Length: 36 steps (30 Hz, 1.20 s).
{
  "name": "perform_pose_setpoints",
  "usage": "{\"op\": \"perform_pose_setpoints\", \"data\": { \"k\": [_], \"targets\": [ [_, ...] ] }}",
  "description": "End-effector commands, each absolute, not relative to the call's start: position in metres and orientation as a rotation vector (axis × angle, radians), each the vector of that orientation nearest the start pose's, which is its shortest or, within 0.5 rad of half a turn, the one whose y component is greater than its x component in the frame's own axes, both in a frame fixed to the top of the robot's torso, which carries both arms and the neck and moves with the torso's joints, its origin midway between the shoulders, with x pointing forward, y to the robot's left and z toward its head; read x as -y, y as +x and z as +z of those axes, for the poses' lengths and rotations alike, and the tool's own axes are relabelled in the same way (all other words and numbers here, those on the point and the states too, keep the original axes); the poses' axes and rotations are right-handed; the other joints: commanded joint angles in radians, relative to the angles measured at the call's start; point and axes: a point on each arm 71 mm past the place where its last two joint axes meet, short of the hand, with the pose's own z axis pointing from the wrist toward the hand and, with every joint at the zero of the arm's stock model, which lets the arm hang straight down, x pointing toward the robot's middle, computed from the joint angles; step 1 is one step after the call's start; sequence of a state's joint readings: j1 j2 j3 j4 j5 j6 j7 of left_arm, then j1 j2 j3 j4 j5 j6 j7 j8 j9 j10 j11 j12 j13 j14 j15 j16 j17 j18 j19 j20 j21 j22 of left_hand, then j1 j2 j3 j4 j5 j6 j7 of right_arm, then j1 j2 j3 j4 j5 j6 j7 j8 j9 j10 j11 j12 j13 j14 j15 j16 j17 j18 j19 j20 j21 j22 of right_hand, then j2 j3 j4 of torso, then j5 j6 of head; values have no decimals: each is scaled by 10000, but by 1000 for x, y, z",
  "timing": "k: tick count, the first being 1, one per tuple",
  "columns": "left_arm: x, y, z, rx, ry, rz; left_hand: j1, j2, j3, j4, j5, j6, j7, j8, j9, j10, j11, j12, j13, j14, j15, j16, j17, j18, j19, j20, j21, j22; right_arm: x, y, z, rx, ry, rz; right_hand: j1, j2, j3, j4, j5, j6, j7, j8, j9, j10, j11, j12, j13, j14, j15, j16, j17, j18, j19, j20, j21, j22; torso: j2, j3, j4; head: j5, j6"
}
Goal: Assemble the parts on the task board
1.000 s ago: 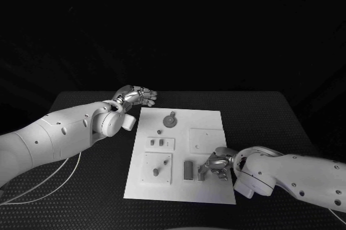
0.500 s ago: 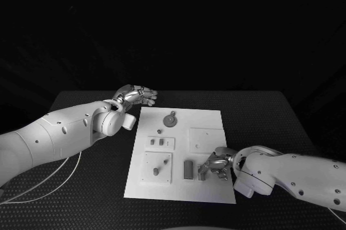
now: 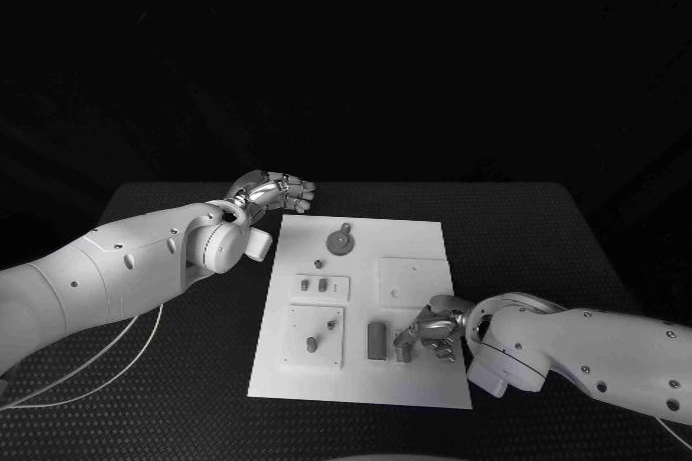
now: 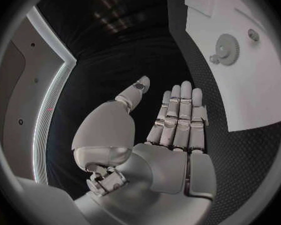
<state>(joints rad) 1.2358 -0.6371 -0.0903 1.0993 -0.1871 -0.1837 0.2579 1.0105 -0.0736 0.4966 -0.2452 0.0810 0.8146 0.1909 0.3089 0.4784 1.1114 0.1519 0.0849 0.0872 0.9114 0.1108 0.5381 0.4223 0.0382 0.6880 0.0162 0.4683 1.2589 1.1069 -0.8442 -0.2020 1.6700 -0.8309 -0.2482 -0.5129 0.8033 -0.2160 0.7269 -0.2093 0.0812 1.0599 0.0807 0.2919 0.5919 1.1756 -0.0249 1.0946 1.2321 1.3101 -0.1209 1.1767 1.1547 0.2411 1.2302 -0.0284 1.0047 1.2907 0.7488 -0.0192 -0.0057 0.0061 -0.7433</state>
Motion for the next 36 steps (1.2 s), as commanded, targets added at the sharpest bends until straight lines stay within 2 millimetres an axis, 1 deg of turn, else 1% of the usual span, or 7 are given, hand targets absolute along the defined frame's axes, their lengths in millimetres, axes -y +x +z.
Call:
{"op": "perform_pose_setpoints", "data": {
  "k": [1, 10, 19, 23, 30, 32, 36],
  "targets": [
    [-222, 558, -205, -15888, -9633, -13203, -104, 30, -9, 52, -54, 12, -75, 56, -17, 55, 2, 51, -12, 22, 58, -49, 15, 136, 96, 0, -50, 14, 178, 394, -299, -23874, 5474, 6061, -27, -95, -78, 30, -20, -15, 39, -47, -1, -82, -1, -50, -6, 10, -47, -65, 14, 207, -13, -68, 70, 3, 0, -2, 2, 5, -7],
    [-222, 558, -205, -15903, -9643, -13192, -107, 31, -9, 57, -54, 11, -74, 58, -20, 55, 3, 51, -15, 23, 58, -56, 23, 135, 97, 1, -55, 17, 177, 393, -298, -23871, 5421, 6153, -58, -128, -122, 76, -39, -6, 36, -40, 5, -62, -4, -26, 13, 10, -47, -65, 18, 207, -15, -71, 72, 3, -1, 0, 2, 16, -12],
    [-223, 558, -205, -15911, -9651, -13182, -109, 31, -10, 60, -54, 11, -75, 61, -24, 54, 4, 51, -19, 23, 59, -63, 31, 136, 98, 1, -60, 22, 181, 392, -297, -23784, 5400, 6079, -89, -140, -149, 134, -25, 3, 31, -35, 9, -64, -8, -32, 8, 12, -50, -65, 21, 207, -14, -74, 71, 0, 0, 1, 4, 20, -11],
    [-223, 558, -205, -15912, -9654, -13176, -109, 31, -10, 61, -55, 11, -75, 62, -25, 53, 4, 51, -21, 23, 59, -66, 35, 136, 99, 1, -63, 24, 182, 392, -297, -23769, 5385, 6067, -103, -146, -158, 158, -15, 4, 30, -34, 9, -63, -9, -34, 7, 12, -51, -66, 22, 207, -14, -76, 71, -1, -1, 5, -7, 27, -10],
    [-223, 558, -205, -15914, -9656, -13173, -109, 32, -10, 64, -55, 10, -75, 63, -27, 52, 4, 50, -24, 24, 59, -72, 41, 136, 100, 1, -67, 27, 183, 392, -297, -23819, 5350, 6040, -117, -151, -165, 184, -4, 7, 28, -32, 11, -57, -11, -30, 9, 14, -53, -66, 23, 207, -13, -77, 71, -2, 1, 9, 0, 24, -12],
    [-223, 558, -205, -15912, -9658, -13169, -109, 32, -10, 64, -55, 10, -75, 64, -28, 51, 5, 50, -25, 24, 59, -74, 43, 136, 100, 1, -68, 28, 184, 391, -298, -23900, 5228, 6011, -117, -149, -165, 190, -1, 7, 27, -32, 11, -47, -12, -18, 17, 15, -53, -66, 23, 207, -12, -78, 71, -2, 0, 8, 0, 24, -12],
    [-223, 558, -205, -15922, -9658, -13171, -108, 33, -9, 65, -55, 9, -74, 64, -30, 51, 5, 50, -26, 24, 59, -76, 46, 136, 101, 1, -70, 30, 183, 390, -298, -24104, 4389, 5898, -19, -181, -164, 128, -7, -4, 24, -36, 13, -64, -16, -35, 9, 12, -58, -68, 27, 207, -20, -93, 75, 1, 2, 7, -1, 24, -18]
  ]
}}
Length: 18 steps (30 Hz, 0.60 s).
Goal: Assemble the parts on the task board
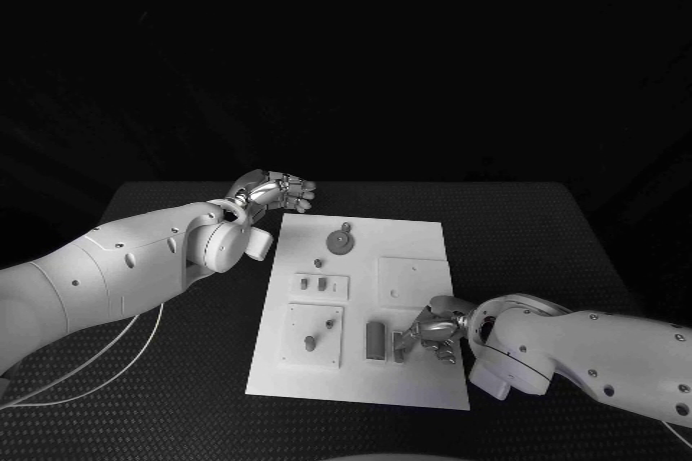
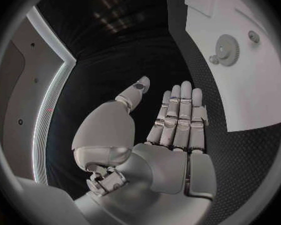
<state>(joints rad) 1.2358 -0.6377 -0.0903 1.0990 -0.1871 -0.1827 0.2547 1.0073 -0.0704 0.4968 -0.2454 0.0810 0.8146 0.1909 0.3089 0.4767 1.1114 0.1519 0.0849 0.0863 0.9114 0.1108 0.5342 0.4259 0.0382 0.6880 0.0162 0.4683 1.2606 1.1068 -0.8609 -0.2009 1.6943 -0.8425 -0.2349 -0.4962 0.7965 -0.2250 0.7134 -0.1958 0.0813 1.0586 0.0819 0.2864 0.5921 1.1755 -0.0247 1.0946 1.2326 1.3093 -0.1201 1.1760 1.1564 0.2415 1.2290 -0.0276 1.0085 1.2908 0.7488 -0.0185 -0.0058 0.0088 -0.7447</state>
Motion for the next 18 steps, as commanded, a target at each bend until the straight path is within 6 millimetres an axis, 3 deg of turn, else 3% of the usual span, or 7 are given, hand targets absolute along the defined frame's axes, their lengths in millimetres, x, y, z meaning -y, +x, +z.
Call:
{"op": "perform_pose_setpoints", "data": {
  "k": [1, 6, 11, 18],
  "targets": [
    [-223, 558, -205, -15924, -9657, -13175, -75, 0, -11, 68, -54, 9, -74, 65, -13, 51, 5, 50, -17, 25, 59, -38, 11, 136, 101, 1, -71, 14, 182, 389, -298, -24201, 4162, 5884, 117, -124, -39, -68, -12, -2, 16, 16, 13, -78, -16, -47, 0, 14, -66, -63, 12, 203, -19, -107, 37, 4, 2, -1, 1, -3, -6],
    [-223, 558, -205, -15928, -9664, -13162, -74, 1, -10, 69, -54, 8, -74, 66, -15, 51, 5, 50, -19, 26, 59, -41, 15, 137, 102, 1, -73, 16, 181, 388, -298, -24340, 2638, 5640, 317, -235, -514, -500, -71, -116, 59, -18, 27, -275, 19, -151, -30, -72, -37, -82, 44, 203, -134, -100, 41, 37, 2, -3, 0, -3, -13],
    [-223, 558, -206, -15949, -9685, -13101, -72, 10, -7, 72, -52, 9, -75, 67, -16, 51, 5, 51, -21, 27, 59, -44, 20, 137, 104, 1, -75, 18, 181, 388, -298, -24320, 2084, 5501, 312, -346, -791, -609, -282, -175, 74, -37, 33, -347, 44, -151, -10, -126, -25, -102, 55, 203, -194, -97, 25, 43, -1, -4, 1, -5, -16],
    [-223, 558, -206, -15957, -9680, -13113, -72, 17, -5, 77, -51, 8, -74, 68, -18, 50, 5, 51, -23, 29, 59, -48, 25, 138, 107, 1, -77, 21, 181, 389, -298, -24292, 2177, 5411, 264, -293, -1071, -652, -305, -184, 72, -23, 60, -375, 41, -139, 4, -150, -26, -99, 70, 203, -219, -101, 19, 43, 2, -3, 5, -5, -25]
  ]
}}
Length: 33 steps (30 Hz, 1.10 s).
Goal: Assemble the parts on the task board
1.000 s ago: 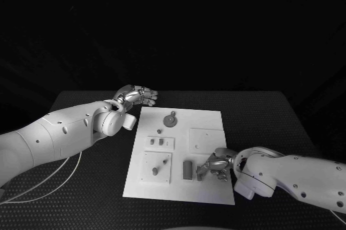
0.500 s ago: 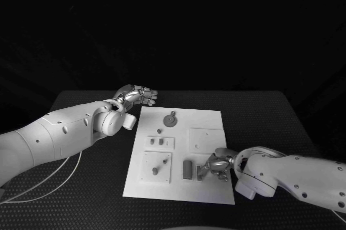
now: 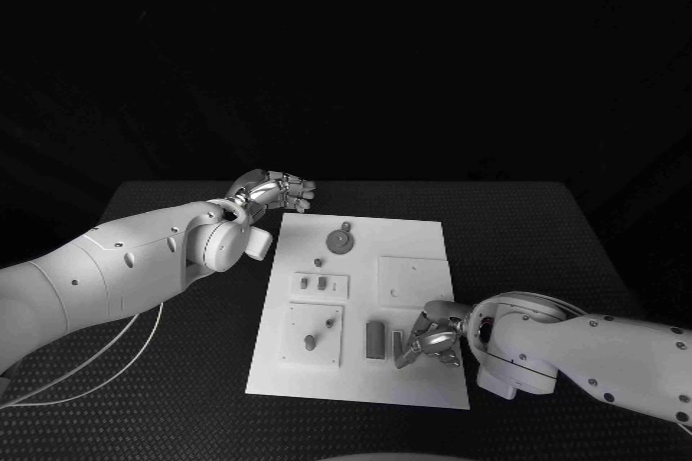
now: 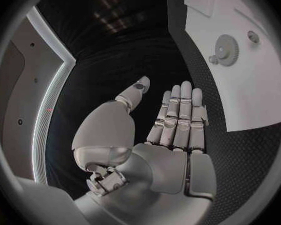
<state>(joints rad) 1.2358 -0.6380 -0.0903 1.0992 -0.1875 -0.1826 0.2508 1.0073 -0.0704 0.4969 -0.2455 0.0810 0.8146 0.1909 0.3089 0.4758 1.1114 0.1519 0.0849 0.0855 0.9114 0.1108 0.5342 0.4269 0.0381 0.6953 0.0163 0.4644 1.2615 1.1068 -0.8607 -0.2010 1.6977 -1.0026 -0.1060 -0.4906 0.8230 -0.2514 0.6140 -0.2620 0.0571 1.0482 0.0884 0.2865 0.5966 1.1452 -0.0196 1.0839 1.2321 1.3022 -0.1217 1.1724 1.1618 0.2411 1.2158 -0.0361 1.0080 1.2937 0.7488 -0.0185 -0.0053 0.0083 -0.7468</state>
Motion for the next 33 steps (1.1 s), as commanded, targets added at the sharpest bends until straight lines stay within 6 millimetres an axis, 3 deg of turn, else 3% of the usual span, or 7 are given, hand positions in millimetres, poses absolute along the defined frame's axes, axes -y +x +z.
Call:
{"op": "perform_pose_setpoints", "data": {
  "k": [1, 11, 14, 22, 28, 33],
  "targets": [
    [-223, 558, -206, -15956, -9679, -13114, -73, 18, -6, 78, -51, 8, -74, 69, -10, 50, 5, 51, -16, 29, 59, -48, 15, 138, 34, 0, -39, 12, 181, 389, -298, -24283, 2192, 5398, -2, -17, -84, 15, -63, -78, 6, -23, 17, -71, -11, -30, 9, -79, -9, -63, 17, 207, -86, -16, 24, 14, 4, -3, 2, 0, -6],
    [-223, 558, -206, -15967, -9671, -13133, -109, 32, -12, 117, -46, 4, -71, 73, -19, 48, 8, 51, -25, 30, 62, -66, 35, 135, 39, 4, -52, 22, 181, 392, -299, -24251, 2350, 5285, -169, 467, -13, 458, -84, 1, -39, 35, 67, 47, -55, 25, 12, -30, -41, -36, 27, 207, -14, -27, 23, -19, 3, -5, 3, 7, -28],
    [-223, 558, -206, -15967, -9671, -13133, -117, 37, -13, 127, -44, 3, -71, 74, -21, 48, 8, 51, -27, 31, 62, -70, 40, 135, 40, 4, -56, 25, 181, 392, -300, -24207, 2316, 5231, 39, 869, 179, 450, -84, 23, -60, 50, 80, 123, -77, 85, 45, -18, -57, -32, 28, 207, -7, -52, 25, -22, 3, -2, 0, 8, -35],
    [-223, 558, -206, -15967, -9672, -13130, -116, 39, -10, 131, -41, 2, -71, 75, -23, 47, 8, 51, -30, 32, 62, -75, 46, 137, 40, 3, -61, 28, 178, 394, -299, -24044, 2105, 5160, 658, 1575, 1056, 222, -84, 103, -86, 77, 93, 297, -101, 220, 123, 1, -77, -40, 23, 203, -30, -44, 31, -13, 0, -2, -6, 19, -60],
    [-223, 558, -206, -15967, -9671, -13132, -113, 39, -8, 131, -40, 2, -72, 77, -25, 47, 8, 51, -31, 32, 61, -79, 51, 138, 40, 2, -64, 30, 178, 394, -299, -23952, 2075, 5130, 758, 1585, 1462, -48, -86, 143, -93, 94, 105, 372, -107, 273, 155, 22, -77, -38, 22, 207, -17, 7, 73, 10, -1, -6, -4, 12, -58],
    [-223, 558, -206, -15972, -9670, -13137, -114, 40, -8, 134, -40, 1, -72, 78, -26, 47, 8, 52, -33, 33, 61, -83, 55, 138, 41, 2, -67, 32, 179, 395, -298, -23811, 2068, 5107, 691, 1620, 1530, -37, -86, 174, -97, 110, 115, 439, -110, 330, 192, 39, -78, -39, 19, 207, 7, 27, 85, 8, 1, -8, -3, 9, -56]
  ]
}}
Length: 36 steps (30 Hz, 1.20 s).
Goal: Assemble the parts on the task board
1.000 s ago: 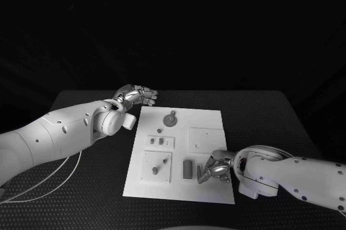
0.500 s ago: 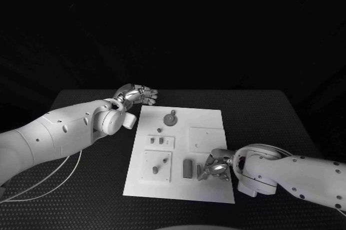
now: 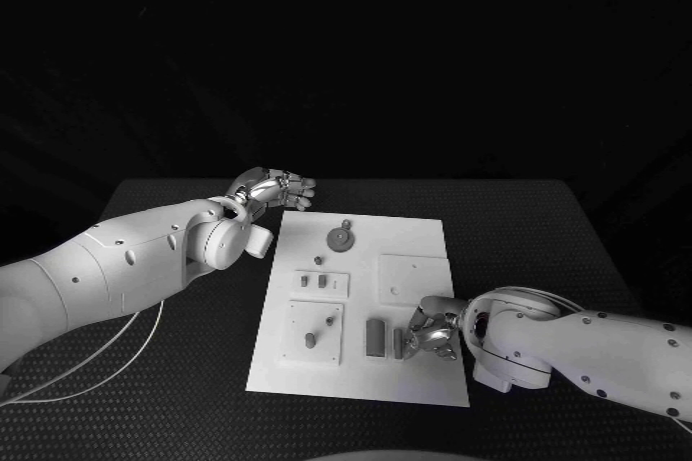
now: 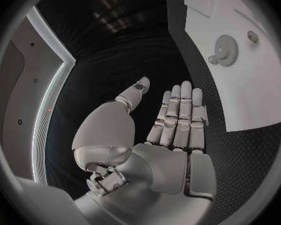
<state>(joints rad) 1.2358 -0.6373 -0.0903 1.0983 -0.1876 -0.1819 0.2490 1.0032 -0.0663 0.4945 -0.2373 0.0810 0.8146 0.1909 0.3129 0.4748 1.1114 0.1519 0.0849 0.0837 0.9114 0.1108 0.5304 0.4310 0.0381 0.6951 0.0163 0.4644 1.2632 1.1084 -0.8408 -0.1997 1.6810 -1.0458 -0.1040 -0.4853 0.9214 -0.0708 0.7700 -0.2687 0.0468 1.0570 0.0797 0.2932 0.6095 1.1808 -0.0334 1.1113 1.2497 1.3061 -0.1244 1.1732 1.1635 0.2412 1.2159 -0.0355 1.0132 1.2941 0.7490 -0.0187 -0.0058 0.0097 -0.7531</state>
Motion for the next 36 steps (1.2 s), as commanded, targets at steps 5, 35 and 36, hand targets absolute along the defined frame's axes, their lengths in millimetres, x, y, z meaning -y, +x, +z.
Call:
{"op": "perform_pose_setpoints", "data": {
  "k": [5, 35, 36],
  "targets": [
    [-223, 558, -206, -15962, -9677, -13119, -74, -2, 16, 55, -40, 1, -72, 39, -17, 47, 8, 52, -15, 33, 61, -46, 15, 137, 42, 2, -68, 16, 179, 395, -298, -23827, 2150, 5144, -494, -256, -22, 162, 16, 113, -11, 54, -9, 132, 27, 84, 31, 20, -51, -50, -5, 206, 32, 45, 37, -4, -3, -6, 4, -4, 17],
    [-224, 558, -206, -15982, -9690, -13107, -90, 0, 14, 77, -42, -2, -72, 44, -26, 48, 8, 54, -24, 36, 62, -65, 38, 138, 45, 3, -84, 28, 192, 405, -297, -23224, 3449, 5360, -1598, -1487, -353, 1169, 19, 134, -25, 13, -40, 172, 11, 20, 10, 115, -75, -88, -22, 206, 184, -37, 30, -92, 6, 3, 6, 9, 47],
    [-224, 558, -206, -15982, -9690, -13108, -90, -1, 13, 78, -42, -3, -72, 44, -27, 48, 8, 54, -24, 36, 62, -65, 39, 138, 45, 3, -84, 28, 192, 405, -297, -23249, 3413, 5339, -1590, -1464, -348, 1175, 19, 135, -26, 15, -38, 168, 10, 14, 6, 115, -77, -88, -21, 206, 186, -41, 32, -93, 6, -1, 3, 16, 40]
  ]
}}
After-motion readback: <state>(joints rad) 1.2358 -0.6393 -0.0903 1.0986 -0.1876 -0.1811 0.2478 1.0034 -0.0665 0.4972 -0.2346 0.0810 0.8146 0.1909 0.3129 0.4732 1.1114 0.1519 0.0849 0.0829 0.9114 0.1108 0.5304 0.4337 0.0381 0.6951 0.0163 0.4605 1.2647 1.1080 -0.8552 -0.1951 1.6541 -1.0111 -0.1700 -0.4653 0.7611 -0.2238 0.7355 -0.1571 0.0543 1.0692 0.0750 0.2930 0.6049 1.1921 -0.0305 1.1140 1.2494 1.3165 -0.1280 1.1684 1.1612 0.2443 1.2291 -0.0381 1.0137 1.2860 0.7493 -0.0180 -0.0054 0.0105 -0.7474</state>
